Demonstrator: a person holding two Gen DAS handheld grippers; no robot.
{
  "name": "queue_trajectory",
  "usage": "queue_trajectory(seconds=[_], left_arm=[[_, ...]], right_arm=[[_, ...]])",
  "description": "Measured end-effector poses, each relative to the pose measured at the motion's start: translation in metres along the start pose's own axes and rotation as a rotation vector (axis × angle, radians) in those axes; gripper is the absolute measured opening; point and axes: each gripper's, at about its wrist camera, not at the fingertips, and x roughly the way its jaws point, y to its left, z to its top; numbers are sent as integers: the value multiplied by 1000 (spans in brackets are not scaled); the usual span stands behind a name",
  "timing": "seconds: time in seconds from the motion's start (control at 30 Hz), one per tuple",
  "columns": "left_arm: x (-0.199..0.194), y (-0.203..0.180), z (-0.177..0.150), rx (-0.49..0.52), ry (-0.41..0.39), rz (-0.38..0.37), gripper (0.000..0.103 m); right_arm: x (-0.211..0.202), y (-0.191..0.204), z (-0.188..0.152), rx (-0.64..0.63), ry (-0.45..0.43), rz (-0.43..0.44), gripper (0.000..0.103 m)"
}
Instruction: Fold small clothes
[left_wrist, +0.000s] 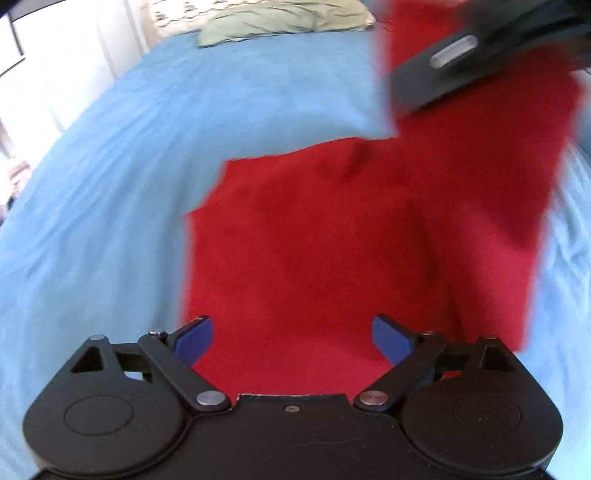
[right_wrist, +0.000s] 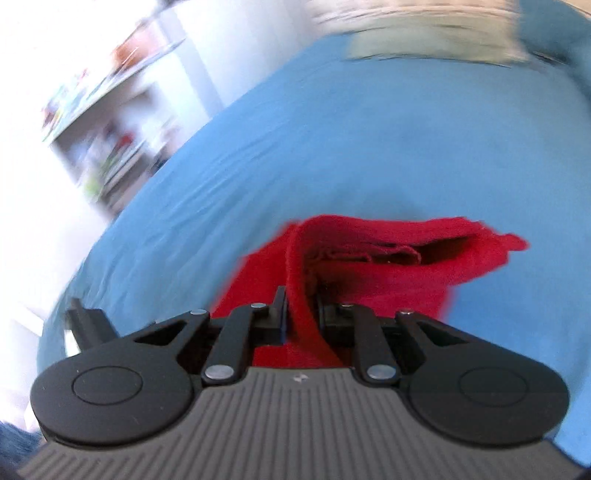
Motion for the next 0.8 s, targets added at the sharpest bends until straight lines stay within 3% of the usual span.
queue_trajectory(seconds=[0.1,0.17,0.27,0.4,0.5,0.57,0.67,0.8], left_arm=[[-1,37,-26,4,9,38,96],[4,55,-43,4,25,44,96],[8,75,-60,-27,43,27,96],[0,85,-64,-53,17,-2,96],[-15,89,-59,-62,-16,-24,96],[-28,89,-51,-70,-41,-60,96],[-42,84,-38,-94,-68,-122,96],[-56,57,-20,-102,-112,-149,96]], right_arm=[[79,61,-3,-134,140,24,29],[134,86,-24,-201,227,-14,29],[161,98,-44,-242,219,-51,35],[141,96,-34,-218,142,0,71],[93,85,-20,-226,33,32,76],[59,71,-18,-221,-37,-2,92],[18,39,-29,-175,-90,-88,93],[3,4,-72,-105,-46,-180,93]])
